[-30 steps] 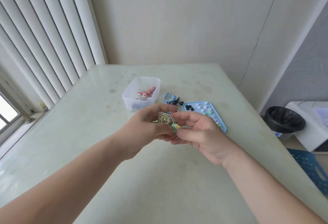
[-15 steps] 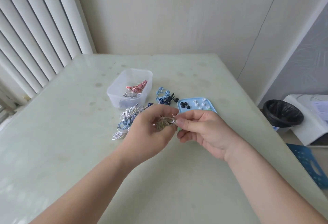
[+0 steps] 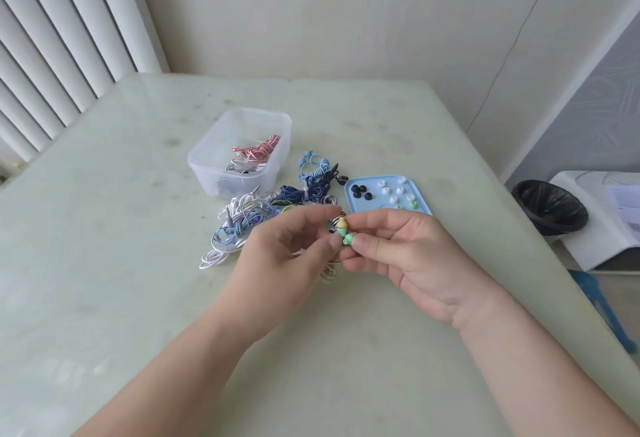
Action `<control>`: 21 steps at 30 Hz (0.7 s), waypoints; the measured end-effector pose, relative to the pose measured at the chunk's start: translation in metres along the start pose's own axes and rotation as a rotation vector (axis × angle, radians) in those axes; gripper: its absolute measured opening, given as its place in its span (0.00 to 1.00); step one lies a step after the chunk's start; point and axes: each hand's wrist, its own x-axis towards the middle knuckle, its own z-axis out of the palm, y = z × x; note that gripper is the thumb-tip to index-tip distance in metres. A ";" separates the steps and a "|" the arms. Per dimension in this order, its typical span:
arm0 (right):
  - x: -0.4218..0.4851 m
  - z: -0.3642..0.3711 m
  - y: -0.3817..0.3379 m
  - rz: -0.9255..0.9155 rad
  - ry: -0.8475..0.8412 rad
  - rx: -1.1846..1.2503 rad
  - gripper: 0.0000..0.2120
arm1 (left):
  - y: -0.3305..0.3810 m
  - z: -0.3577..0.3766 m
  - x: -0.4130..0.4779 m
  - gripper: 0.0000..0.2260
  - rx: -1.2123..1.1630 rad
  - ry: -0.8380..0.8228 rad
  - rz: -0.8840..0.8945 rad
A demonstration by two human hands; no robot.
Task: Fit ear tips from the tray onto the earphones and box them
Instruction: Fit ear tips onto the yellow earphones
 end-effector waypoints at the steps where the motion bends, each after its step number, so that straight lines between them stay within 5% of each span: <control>1: -0.001 0.001 0.001 0.003 0.008 0.008 0.10 | -0.002 0.000 -0.001 0.10 0.012 -0.007 0.002; 9: -0.005 0.012 0.004 -0.046 0.032 -0.065 0.13 | -0.002 -0.003 -0.005 0.04 -0.034 0.025 0.042; 21: -0.010 0.016 0.005 -0.019 -0.060 -0.003 0.13 | -0.002 -0.002 -0.005 0.09 -0.263 0.050 -0.095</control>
